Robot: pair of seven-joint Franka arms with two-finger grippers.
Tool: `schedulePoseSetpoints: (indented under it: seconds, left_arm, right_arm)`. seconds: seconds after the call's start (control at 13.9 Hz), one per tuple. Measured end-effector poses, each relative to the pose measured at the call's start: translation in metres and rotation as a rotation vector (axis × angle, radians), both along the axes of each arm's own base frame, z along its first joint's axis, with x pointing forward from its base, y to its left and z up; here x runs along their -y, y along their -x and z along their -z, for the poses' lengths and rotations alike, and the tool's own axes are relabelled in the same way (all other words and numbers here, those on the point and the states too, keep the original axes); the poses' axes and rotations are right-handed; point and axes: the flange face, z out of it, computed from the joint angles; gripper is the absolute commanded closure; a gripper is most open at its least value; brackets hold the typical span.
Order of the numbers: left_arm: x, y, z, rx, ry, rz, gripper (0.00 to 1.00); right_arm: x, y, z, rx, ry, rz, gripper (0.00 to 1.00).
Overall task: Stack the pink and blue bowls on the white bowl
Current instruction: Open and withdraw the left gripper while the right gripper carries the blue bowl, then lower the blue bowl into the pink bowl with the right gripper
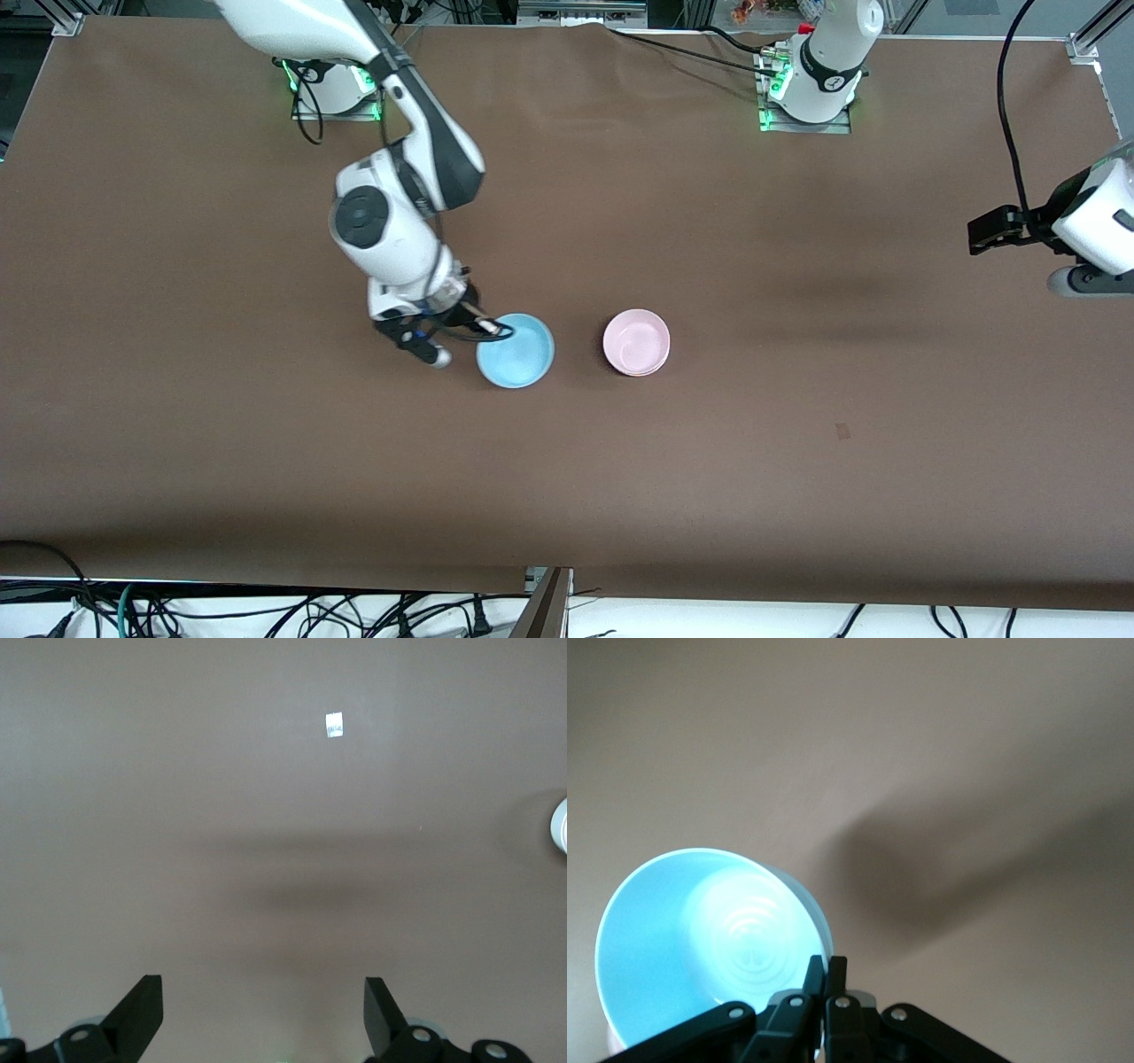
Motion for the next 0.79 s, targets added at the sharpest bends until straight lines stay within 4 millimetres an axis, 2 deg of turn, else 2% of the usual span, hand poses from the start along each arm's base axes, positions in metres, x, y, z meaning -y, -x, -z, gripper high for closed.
schedulePoseSetpoints:
  seconds: [0.14, 0.29, 0.79]
  left_arm:
    - [-0.008, 0.022, 0.007, 0.042, 0.029, -0.023, 0.0]
    - [-0.008, 0.036, 0.009, 0.046, 0.03, -0.026, 0.0]
    - [0.003, 0.037, 0.011, 0.042, 0.032, -0.007, 0.0]
  right_arm:
    - [-0.057, 0.017, 0.017, -0.017, -0.018, 0.035, 1.0]
    - [-0.092, 0.026, 0.026, -0.015, -0.035, 0.046, 1.0]
    - [-0.132, 0.025, 0.034, 0.067, -0.113, 0.066, 1.0]
